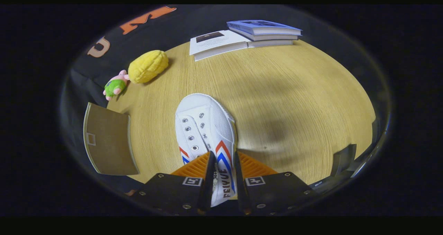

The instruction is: Open the storage box then place both shoes into the box .Put the left shoe in first, then the right shoe, with the right side of both shoes facing outward in a uniform manner.

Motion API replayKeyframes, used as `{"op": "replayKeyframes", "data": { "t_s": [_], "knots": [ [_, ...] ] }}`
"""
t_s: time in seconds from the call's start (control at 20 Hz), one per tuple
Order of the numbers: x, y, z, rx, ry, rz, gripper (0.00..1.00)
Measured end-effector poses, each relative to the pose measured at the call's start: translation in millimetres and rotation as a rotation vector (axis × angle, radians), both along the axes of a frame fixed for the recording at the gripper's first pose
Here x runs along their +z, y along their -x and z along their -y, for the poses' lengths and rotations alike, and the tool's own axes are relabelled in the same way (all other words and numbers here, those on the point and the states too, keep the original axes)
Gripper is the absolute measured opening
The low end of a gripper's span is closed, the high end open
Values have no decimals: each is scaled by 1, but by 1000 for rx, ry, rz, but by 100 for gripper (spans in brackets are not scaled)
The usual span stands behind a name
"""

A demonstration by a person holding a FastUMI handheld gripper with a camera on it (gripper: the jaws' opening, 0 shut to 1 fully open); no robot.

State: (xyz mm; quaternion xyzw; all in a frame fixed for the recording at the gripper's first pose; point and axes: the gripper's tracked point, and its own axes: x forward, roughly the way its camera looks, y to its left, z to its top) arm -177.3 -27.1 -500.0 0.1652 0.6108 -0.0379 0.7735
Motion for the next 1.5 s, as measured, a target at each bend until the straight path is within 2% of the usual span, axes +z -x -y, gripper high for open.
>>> {"op": "replayKeyframes", "data": {
  "t_s": [0.25,0.55,0.75,1.05,1.5],
  "knots": [
    [13,-3,-16,-20,-67,26,18],
    [53,-31,-54,-42,-202,95,14],
    [97,-59,-80,1,-236,169,14],
    [155,-82,-144,140,-276,244,14],
    [173,-86,-268,391,-351,223,14]
  ]
}}
